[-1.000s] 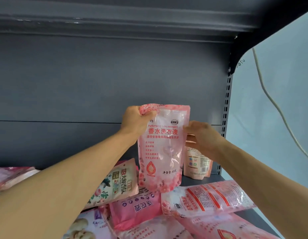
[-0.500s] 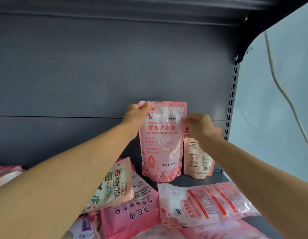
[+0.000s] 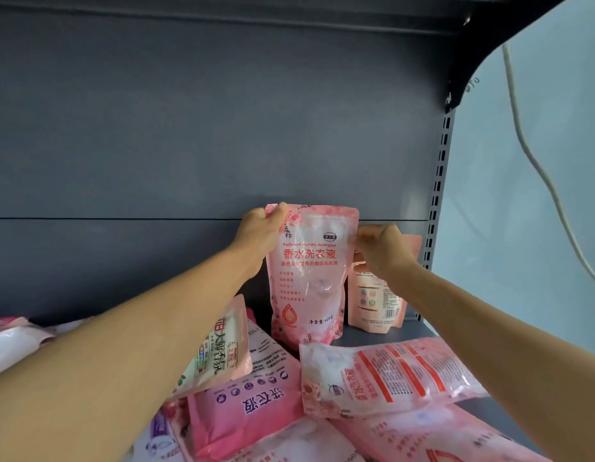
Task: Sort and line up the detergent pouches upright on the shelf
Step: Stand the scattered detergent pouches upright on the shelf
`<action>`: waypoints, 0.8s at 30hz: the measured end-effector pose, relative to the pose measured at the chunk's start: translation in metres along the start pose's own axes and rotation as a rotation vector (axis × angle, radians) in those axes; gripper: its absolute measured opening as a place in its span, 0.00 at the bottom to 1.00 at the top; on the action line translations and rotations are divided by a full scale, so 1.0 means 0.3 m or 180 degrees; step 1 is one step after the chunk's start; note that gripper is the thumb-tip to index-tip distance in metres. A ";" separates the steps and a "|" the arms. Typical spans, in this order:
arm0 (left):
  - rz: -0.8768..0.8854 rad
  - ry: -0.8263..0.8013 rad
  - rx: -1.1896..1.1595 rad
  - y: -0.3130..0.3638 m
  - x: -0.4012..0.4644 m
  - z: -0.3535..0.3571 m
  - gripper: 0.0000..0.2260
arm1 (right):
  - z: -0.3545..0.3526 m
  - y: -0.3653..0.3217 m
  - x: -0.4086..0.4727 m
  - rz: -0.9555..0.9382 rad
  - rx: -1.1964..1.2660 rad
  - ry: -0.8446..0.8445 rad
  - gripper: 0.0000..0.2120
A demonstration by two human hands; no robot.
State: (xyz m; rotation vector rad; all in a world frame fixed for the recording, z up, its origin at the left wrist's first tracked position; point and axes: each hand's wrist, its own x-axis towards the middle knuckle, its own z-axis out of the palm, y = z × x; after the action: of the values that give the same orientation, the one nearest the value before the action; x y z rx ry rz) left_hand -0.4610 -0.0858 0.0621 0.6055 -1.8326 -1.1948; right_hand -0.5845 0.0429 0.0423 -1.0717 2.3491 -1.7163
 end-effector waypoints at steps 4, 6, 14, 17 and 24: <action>0.0144 -0.0094 0.0611 0.003 -0.033 -0.014 0.09 | -0.026 -0.001 -0.032 0.0083 -0.0234 -0.0119 0.10; 0.0128 -0.0115 0.1038 -0.006 -0.067 -0.035 0.17 | -0.059 -0.013 -0.087 0.0006 -0.0573 -0.0112 0.17; 0.1094 -0.0969 0.2404 -0.068 -0.296 -0.122 0.26 | -0.180 -0.005 -0.375 -0.0241 -0.2058 -0.3081 0.38; 0.0937 -0.2087 0.2840 -0.091 -0.352 -0.122 0.27 | -0.165 0.011 -0.432 -0.0522 -0.2655 -0.2941 0.36; 0.0676 -0.2750 0.2897 -0.128 -0.374 -0.094 0.24 | -0.074 0.039 -0.502 -0.1905 -0.3861 -0.2211 0.21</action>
State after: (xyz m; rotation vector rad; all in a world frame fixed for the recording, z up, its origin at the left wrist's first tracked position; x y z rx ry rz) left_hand -0.3797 -0.0313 -0.0108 0.3443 -3.1188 -0.4065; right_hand -0.4849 0.1453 -0.0119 -2.1346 2.5056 0.3944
